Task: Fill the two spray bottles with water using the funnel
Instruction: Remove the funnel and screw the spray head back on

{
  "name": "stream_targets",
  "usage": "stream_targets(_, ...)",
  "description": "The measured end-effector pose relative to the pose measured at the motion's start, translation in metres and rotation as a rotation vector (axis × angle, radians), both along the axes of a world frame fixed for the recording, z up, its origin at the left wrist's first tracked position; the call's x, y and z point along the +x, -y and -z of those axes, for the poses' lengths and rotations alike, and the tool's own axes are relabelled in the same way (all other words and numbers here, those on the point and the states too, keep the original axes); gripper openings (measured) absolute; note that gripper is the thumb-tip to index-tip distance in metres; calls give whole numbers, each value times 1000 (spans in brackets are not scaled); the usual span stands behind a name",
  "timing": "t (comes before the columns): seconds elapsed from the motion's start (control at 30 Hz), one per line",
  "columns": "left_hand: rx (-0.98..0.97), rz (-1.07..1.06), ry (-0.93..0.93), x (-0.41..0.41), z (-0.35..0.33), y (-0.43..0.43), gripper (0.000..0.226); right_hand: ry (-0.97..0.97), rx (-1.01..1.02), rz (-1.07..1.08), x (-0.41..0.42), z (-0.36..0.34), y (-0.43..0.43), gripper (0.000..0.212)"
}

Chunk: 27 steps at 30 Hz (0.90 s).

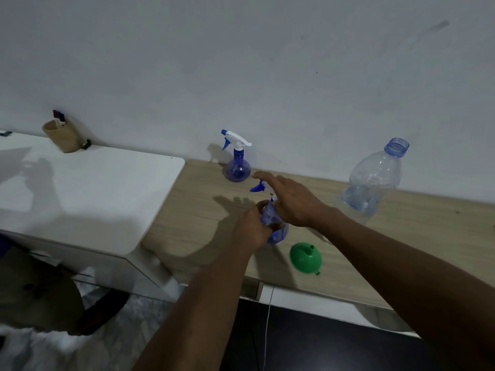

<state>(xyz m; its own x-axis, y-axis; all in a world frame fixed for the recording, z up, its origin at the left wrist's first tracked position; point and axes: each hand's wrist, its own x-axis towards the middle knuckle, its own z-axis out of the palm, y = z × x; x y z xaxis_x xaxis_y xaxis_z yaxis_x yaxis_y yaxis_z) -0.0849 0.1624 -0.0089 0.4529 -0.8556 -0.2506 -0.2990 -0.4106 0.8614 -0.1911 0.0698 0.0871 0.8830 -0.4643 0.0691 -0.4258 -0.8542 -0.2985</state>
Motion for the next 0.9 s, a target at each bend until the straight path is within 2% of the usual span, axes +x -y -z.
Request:
stream_targets(0.1,4,2,-10,-1,0,0,76,6,100,17,0,-3,-2,87)
stream_targets(0.2,3,-9,-14,2,14,5,70,53,146,35,0,1,-4,87)
stream_targets(0.4,35,15,100,-2,-2,0,64,37,64,18,-3,2,-2,89)
stream_targets(0.7,63,-6,80,-3,-6,-4,62,56,-157,27,-4,12,3,90)
stream_targets(0.9,50,-8,62,2,16,4,64,72,-136,15,-5,15,3,88)
